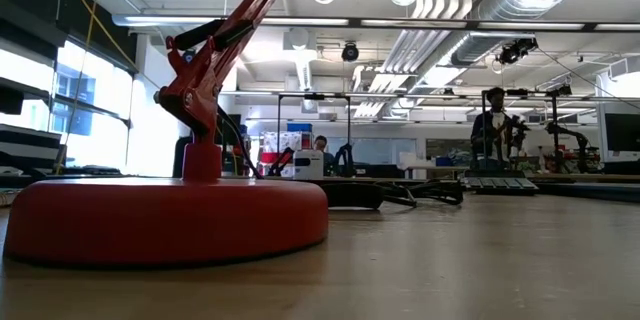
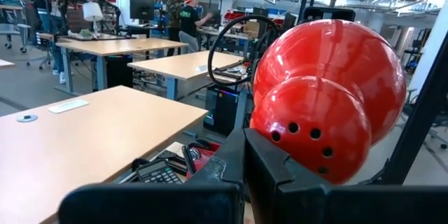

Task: Screw lightbulb
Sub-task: Insert the white lightbulb into the red lamp

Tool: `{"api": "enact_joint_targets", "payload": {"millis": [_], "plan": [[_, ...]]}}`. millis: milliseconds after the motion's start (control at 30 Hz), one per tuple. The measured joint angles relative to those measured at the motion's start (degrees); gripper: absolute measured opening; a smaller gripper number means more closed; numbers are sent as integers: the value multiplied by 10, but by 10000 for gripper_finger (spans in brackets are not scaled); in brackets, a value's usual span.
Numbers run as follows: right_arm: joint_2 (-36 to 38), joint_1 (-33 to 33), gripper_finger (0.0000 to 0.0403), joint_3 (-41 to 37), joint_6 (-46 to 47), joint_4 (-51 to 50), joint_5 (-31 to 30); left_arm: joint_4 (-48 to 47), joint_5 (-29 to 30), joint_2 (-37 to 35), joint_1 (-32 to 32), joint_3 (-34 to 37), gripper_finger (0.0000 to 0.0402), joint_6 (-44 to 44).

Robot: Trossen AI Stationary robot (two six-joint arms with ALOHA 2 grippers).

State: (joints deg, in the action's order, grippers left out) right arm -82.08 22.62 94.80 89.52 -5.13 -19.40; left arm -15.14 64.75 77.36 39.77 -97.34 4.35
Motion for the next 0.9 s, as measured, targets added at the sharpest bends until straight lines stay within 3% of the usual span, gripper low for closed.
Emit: {"api": "enact_joint_targets", "payload": {"millis": [233, 567, 900], "plan": [[0, -10, 381, 0, 0, -3, 19, 0, 0, 0, -1, 0, 0, 0], [0, -16, 331, 0, 0, -2, 34, 0, 3, 0, -5, 0, 0, 0], [0, -16, 321, 0, 0, -2, 35, 0, 3, 0, -15, 0, 0, 1]]}}
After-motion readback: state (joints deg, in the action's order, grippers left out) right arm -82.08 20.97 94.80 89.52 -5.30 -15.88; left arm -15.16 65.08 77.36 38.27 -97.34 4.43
